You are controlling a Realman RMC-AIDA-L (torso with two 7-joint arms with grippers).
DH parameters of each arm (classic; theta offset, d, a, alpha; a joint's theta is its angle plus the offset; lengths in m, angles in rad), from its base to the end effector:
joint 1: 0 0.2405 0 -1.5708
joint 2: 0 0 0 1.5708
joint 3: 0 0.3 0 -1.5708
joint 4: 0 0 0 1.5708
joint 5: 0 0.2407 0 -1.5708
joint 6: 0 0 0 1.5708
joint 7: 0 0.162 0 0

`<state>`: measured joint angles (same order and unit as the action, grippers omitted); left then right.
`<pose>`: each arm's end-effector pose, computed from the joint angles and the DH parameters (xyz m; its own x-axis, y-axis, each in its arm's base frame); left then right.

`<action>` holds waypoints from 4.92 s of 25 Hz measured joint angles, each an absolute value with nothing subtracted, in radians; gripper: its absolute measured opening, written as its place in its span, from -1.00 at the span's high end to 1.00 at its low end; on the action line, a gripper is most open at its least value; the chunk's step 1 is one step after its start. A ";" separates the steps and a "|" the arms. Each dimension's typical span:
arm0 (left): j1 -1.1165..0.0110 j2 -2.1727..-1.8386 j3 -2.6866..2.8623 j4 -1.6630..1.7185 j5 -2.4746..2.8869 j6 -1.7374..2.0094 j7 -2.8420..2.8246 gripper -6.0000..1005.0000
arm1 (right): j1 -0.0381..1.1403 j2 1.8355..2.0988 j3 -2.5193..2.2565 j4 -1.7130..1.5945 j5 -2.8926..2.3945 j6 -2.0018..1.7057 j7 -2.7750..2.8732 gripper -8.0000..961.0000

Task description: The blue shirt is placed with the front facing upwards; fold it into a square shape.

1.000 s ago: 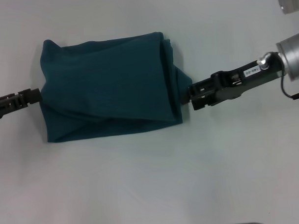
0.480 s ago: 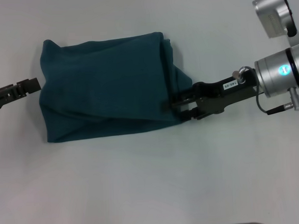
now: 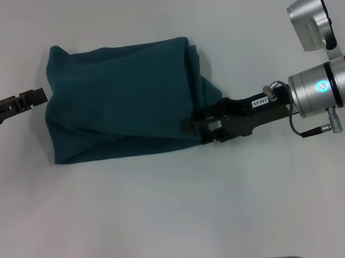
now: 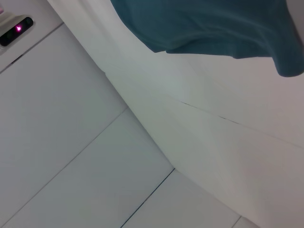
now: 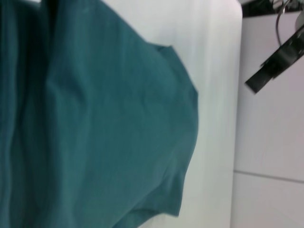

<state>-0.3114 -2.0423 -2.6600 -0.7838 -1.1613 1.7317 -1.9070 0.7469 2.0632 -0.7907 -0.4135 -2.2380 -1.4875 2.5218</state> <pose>-0.3780 0.3101 0.0383 0.3106 0.6981 0.6451 0.8701 -0.4820 0.1027 0.2760 0.3874 -0.1032 0.0579 -0.9977 -0.0364 -0.9713 -0.0647 0.2289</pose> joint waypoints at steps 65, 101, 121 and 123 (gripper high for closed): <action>-0.335 -2.043 -2.678 -0.786 -1.165 1.732 -1.910 -0.17 | 0.673 2.032 -0.778 -0.451 -2.261 -1.416 2.616 0.74; -0.332 -2.115 -2.663 -0.756 -1.109 1.650 -2.471 -0.16 | 0.511 1.978 -0.637 -0.731 -1.883 -1.754 1.843 -0.74; -0.345 -2.119 -2.660 -0.755 -1.003 1.513 -2.489 -0.16 | 0.511 1.983 -0.633 -0.728 -1.875 -1.753 1.882 -0.81; -0.353 -2.126 -2.653 -0.754 -1.002 1.518 -2.487 -0.16 | 0.511 1.983 -0.632 -0.728 -1.875 -1.752 1.885 -0.81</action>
